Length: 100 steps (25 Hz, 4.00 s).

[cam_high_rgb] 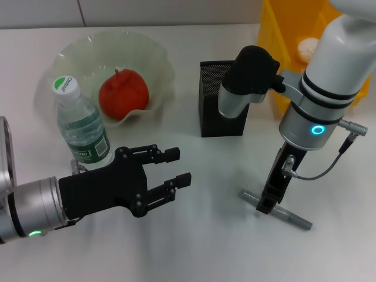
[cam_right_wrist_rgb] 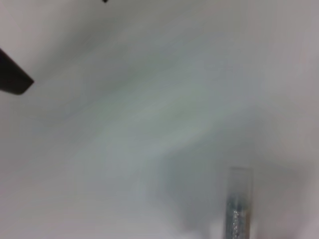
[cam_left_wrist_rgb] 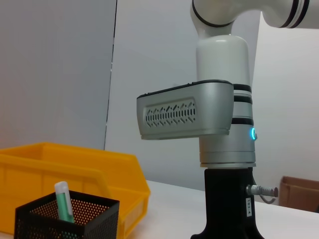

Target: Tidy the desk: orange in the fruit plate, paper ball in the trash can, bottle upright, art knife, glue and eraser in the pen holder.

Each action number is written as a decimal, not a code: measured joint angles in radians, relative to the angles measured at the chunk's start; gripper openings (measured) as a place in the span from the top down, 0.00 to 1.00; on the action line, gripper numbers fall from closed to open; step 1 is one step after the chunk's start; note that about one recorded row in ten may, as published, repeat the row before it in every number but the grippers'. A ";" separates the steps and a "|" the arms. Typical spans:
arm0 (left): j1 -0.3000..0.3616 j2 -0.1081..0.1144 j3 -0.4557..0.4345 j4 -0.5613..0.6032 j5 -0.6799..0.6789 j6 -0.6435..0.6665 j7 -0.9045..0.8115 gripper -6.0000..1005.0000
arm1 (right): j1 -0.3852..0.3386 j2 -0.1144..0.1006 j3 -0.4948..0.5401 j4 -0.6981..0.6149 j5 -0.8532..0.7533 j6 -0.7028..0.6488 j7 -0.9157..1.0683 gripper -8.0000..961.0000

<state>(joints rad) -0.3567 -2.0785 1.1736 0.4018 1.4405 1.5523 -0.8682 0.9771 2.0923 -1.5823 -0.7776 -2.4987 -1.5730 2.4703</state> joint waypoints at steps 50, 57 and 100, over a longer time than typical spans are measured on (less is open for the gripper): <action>0.000 0.002 -0.002 -0.025 -0.014 -0.002 0.037 0.52 | -0.287 -0.009 0.092 -0.468 0.066 -0.056 0.003 0.84; 0.002 0.002 -0.002 -0.025 -0.021 0.000 0.041 0.52 | -0.484 -0.009 0.300 -0.659 0.344 -0.001 -0.195 0.84; 0.007 0.000 0.007 -0.026 -0.064 0.028 0.079 0.52 | -0.387 -0.010 0.624 0.346 1.094 0.269 -1.470 0.82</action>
<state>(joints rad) -0.3500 -2.0785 1.1809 0.3761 1.3769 1.5803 -0.7890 0.5901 2.0826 -0.9583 -0.4315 -1.4051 -1.3037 1.0005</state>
